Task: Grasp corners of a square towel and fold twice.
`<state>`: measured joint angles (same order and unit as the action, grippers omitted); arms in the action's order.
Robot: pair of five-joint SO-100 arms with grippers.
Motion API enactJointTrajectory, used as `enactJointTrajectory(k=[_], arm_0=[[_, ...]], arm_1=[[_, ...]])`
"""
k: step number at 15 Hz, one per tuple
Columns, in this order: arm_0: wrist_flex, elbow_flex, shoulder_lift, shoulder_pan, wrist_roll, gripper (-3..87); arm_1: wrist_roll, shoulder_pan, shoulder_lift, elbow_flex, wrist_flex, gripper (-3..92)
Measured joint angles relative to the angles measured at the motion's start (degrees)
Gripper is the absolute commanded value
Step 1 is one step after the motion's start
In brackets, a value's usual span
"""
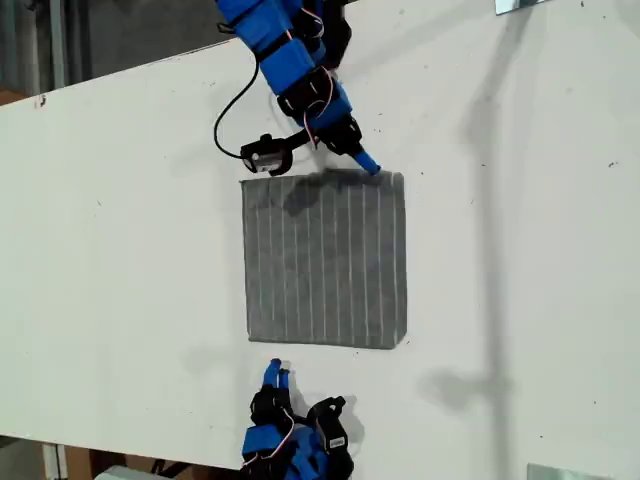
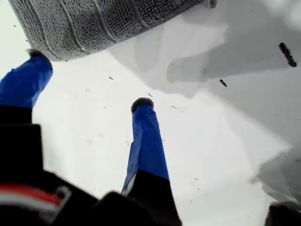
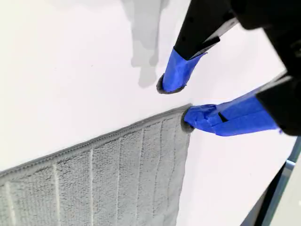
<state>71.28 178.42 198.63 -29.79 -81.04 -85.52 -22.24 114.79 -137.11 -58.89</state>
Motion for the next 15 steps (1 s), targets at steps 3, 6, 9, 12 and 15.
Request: enactJointTrajectory(k=[3,6,9,12,15], arm_0=[[0.00,0.00,0.00,0.00,0.00,12.1],[0.00,0.00,0.00,0.00,0.00,12.0],[0.00,0.00,0.00,0.00,0.00,11.8],[0.00,0.00,0.00,0.00,0.00,11.4],[0.00,-0.88,-0.79,2.46,0.88,11.6]], arm_1=[[-1.85,-3.96,-4.83,1.05,6.77,35.4],[-0.88,-3.60,-18.19,10.81,8.61,35.6],[3.25,-0.70,-27.95,18.90,8.70,21.6],[5.10,0.09,-32.96,24.43,7.82,-0.1],[5.62,0.18,-39.46,33.57,4.39,-0.1]])
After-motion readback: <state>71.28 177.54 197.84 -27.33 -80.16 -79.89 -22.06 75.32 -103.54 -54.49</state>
